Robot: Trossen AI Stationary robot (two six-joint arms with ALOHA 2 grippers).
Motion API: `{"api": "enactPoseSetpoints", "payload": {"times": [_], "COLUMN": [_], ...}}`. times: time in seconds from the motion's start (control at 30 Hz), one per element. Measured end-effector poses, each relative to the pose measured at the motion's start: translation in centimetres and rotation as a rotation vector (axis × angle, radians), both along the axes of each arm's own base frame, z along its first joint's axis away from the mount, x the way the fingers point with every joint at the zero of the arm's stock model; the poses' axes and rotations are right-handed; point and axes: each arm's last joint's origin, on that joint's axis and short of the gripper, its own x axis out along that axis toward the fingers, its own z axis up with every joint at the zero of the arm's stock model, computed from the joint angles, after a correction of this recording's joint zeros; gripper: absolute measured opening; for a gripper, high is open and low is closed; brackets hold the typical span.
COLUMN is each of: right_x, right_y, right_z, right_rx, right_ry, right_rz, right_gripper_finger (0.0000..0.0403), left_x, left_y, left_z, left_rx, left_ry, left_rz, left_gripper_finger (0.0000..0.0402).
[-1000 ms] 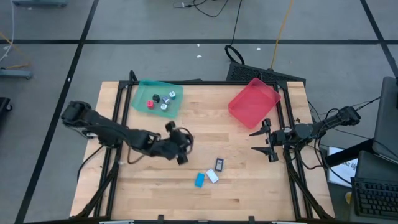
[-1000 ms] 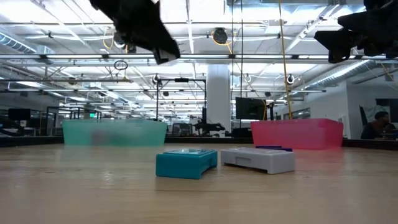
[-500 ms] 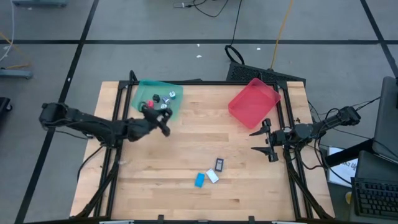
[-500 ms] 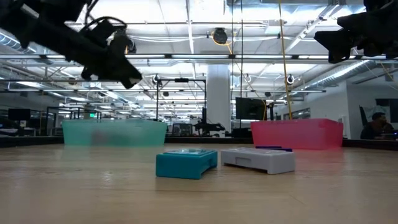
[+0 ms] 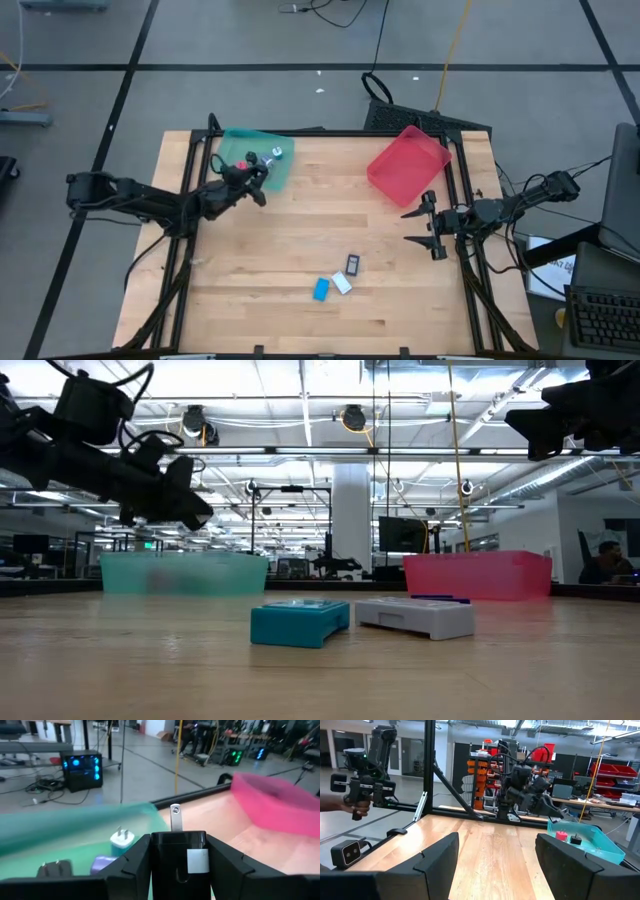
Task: Pick & Place Office items
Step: Put the black charger adapter into the blue bin
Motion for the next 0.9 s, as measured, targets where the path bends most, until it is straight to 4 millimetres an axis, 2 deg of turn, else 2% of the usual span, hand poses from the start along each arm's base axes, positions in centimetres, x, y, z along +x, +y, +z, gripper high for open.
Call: {"api": "enactPoseSetpoints", "payload": {"times": [0.63, 0.9], "right_x": [0.0, 0.0], "right_y": [0.0, 0.0], "right_z": [0.0, 0.0], "right_rx": [-0.001, -0.001], "right_ry": [0.000, 0.000], "right_rz": [0.000, 0.000], "right_gripper_finger": [0.0252, 0.0252], "left_x": [1.2, 3.5], "left_y": [2.1, 2.9], "left_z": [-2.2, -2.6], "left_rx": [0.005, 0.017], "left_ry": [0.024, 0.082], "left_rz": [0.007, -0.036], "left_gripper_finger": [0.0154, 0.0148]}}
